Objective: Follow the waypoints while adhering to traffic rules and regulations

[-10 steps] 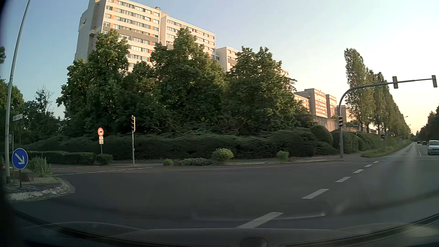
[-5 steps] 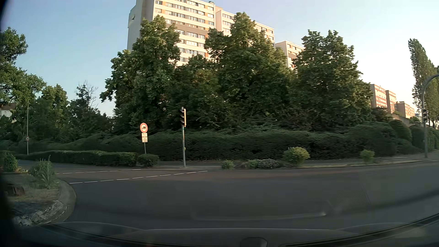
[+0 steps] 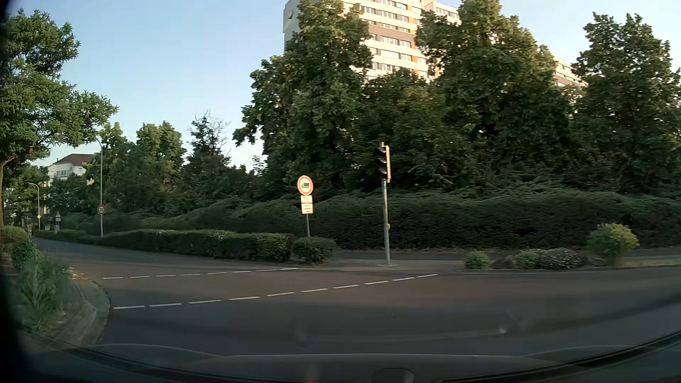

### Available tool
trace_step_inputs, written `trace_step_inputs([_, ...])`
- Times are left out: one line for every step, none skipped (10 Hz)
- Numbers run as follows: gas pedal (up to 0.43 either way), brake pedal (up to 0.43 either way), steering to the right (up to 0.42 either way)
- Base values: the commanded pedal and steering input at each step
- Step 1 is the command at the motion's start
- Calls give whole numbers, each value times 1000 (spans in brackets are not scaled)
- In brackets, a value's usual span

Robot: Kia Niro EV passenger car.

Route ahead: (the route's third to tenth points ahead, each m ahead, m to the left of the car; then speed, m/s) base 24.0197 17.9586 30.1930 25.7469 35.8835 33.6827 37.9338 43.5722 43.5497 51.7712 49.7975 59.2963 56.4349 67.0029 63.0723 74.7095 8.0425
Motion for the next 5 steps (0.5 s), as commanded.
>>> trace_step_inputs([118, 30, -259])
trace_step_inputs([118, 30, -258])
trace_step_inputs([118, 30, -256])
trace_step_inputs([118, 30, -256])
trace_step_inputs([118, 24, -254])
